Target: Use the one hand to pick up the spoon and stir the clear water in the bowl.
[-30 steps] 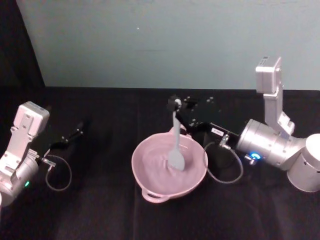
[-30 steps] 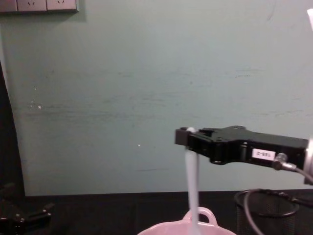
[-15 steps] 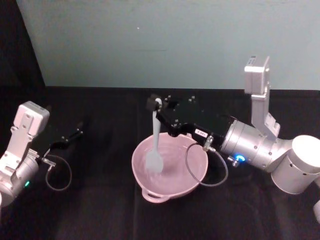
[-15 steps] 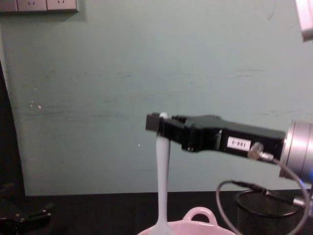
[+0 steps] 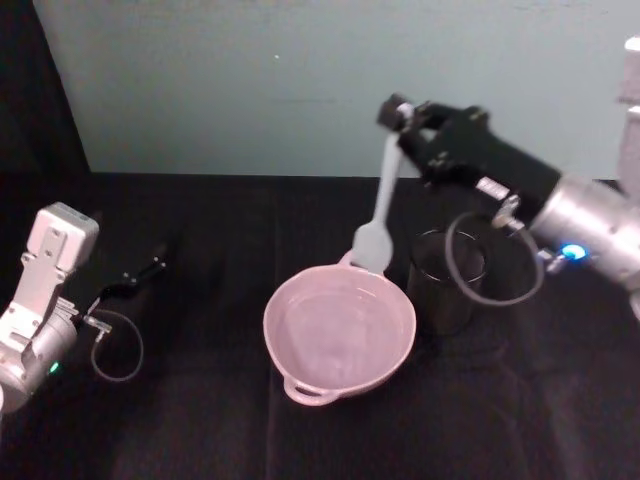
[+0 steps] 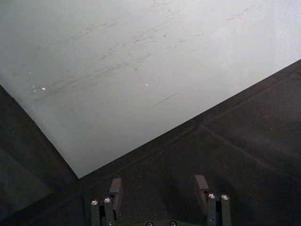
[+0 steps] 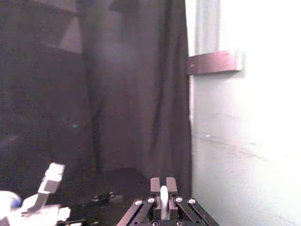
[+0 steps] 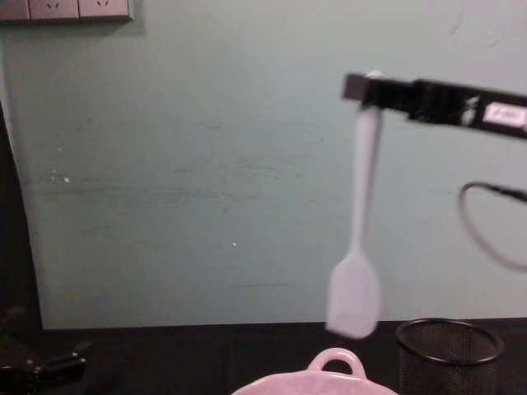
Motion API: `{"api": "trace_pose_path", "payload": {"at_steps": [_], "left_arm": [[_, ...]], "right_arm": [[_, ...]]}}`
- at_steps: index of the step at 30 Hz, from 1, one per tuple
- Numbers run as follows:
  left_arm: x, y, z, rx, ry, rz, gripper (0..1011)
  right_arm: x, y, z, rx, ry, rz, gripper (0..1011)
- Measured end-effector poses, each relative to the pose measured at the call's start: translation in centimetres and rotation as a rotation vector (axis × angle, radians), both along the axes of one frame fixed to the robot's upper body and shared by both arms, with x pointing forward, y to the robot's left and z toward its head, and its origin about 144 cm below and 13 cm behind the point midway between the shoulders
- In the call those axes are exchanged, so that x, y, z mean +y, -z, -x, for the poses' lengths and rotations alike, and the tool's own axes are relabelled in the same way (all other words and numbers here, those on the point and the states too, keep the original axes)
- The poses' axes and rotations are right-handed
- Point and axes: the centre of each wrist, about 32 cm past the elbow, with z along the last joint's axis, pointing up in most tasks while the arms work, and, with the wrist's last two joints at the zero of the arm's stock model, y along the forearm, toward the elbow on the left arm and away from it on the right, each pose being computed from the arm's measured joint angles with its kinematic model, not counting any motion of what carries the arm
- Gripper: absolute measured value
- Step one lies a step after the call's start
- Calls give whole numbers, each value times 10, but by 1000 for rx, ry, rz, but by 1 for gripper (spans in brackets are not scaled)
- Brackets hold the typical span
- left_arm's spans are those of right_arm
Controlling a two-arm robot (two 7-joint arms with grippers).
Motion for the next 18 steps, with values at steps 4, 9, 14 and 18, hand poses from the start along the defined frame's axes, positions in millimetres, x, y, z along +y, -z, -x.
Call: {"api": "trace_pose_path", "payload": {"at_steps": [4,9,14,18], "left_arm": [[0,0,0,0,0,0,1005],[0,0,0,0,0,0,1005],[0,0,0,0,0,0,1005],[0,0,0,0,0,0,1005]], "right_arm": [[-22,-10,1,5,54,-12,84],[-42,-16,3,1,112,-16,84],[-55,-15,5,4,158,-15,84],[-59,-10,4,17,180,-15,84]]}}
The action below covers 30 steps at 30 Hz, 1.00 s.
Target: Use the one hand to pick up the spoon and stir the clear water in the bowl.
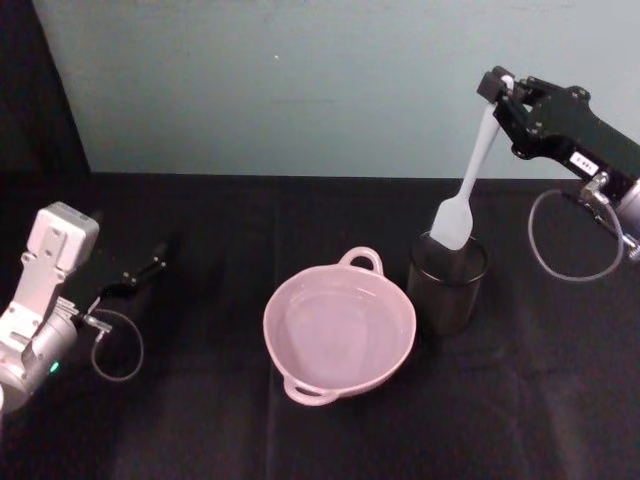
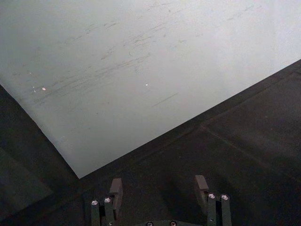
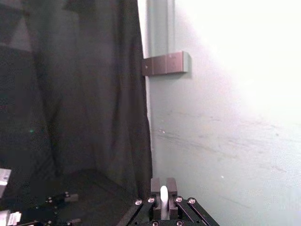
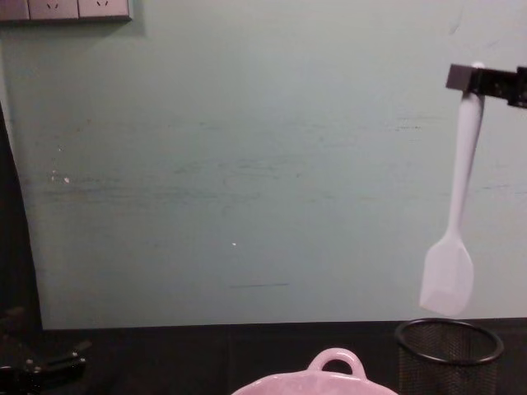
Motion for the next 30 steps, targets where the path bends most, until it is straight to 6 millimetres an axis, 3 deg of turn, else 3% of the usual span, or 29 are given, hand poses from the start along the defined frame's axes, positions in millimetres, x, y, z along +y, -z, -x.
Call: {"api": "trace_pose_path", "payload": {"at_steps": [10,30], "left_arm": [[0,0,0,0,0,0,1005],[0,0,0,0,0,0,1005]], "right_arm": [[-4,22,-6,54,41,-17,84],[-7,95,-9,259,63,-189,84]]}}
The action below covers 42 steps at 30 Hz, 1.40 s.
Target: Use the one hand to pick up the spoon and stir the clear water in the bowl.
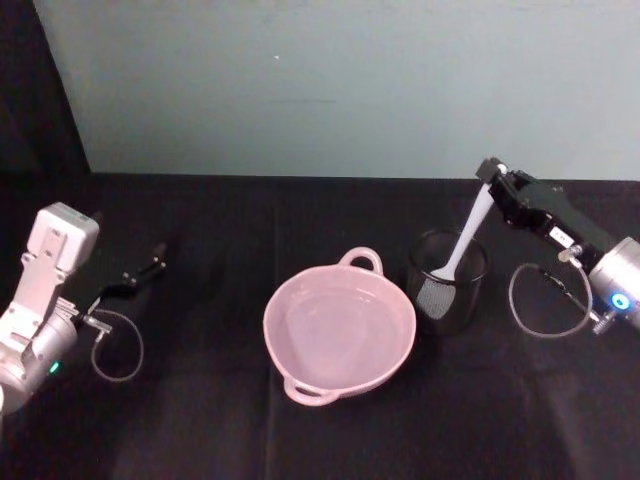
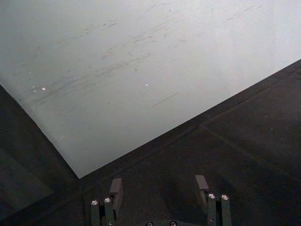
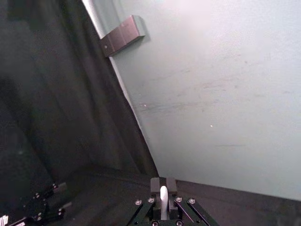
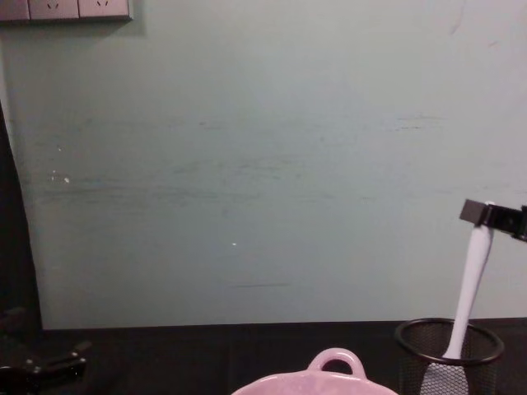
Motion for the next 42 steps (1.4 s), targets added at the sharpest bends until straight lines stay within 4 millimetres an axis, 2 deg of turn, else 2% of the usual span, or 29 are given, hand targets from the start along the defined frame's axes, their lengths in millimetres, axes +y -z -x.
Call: {"api": "trace_pose_path", "payload": {"at_steps": [9,22,26,37,42], "left_arm": [[0,0,0,0,0,0,1005],[0,0,0,0,0,0,1005],[0,0,0,0,0,0,1005],[0,0,0,0,0,0,1005],[0,0,0,0,0,0,1004]], "right_arm": [[-4,16,0,33,17,-89,84],[-11,29,2,57,45,-130,84],[-13,31,2,54,54,-135,124],[-19,35,6,72,78,-140,483],[-23,33,13,84,77,-127,645]]}}
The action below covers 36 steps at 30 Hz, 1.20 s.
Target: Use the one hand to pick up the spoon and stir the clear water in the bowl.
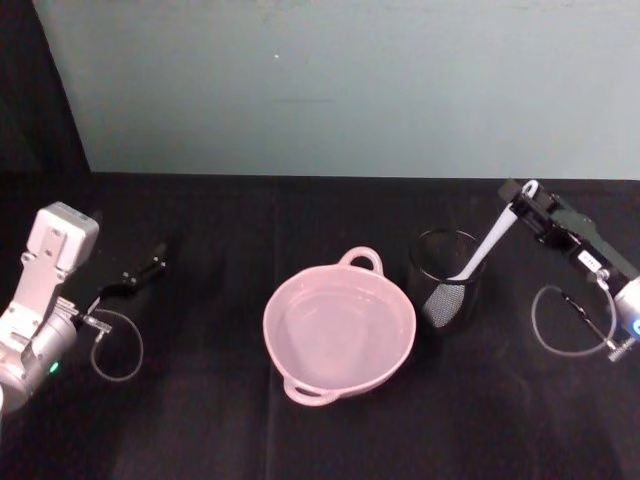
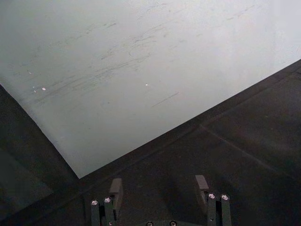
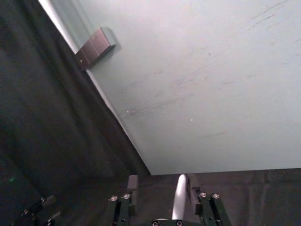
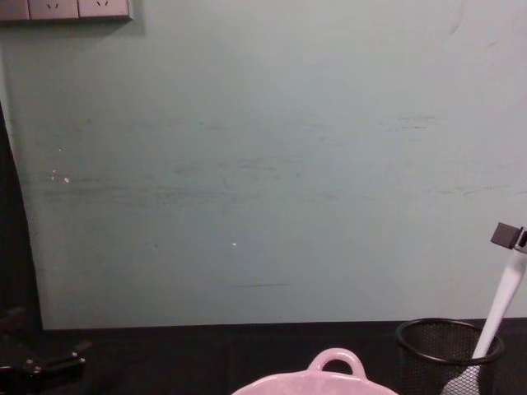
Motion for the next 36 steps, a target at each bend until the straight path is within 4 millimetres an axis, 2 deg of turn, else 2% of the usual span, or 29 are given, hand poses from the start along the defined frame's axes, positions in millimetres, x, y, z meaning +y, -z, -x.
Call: {"api": "trace_pose_path", "payload": {"at_steps": [9,13,18,23,28,31,36], "left_arm": [[0,0,0,0,0,0,1005],[0,0,0,0,0,0,1005],[0,0,0,0,0,0,1005],[0,0,0,0,0,0,1005],[0,0,0,0,0,0,1005],[0,0,0,0,0,0,1005],[0,0,0,0,0,0,1005]], "right_arm": [[-11,-12,27,19,-36,72,920],[-21,-13,40,55,-29,114,1002],[-37,-17,47,109,18,241,1002],[-42,-21,44,130,57,386,1002],[-40,-23,34,99,88,550,1002],[-34,-18,26,24,118,641,1002],[-30,-7,21,-64,148,673,1002]]}}
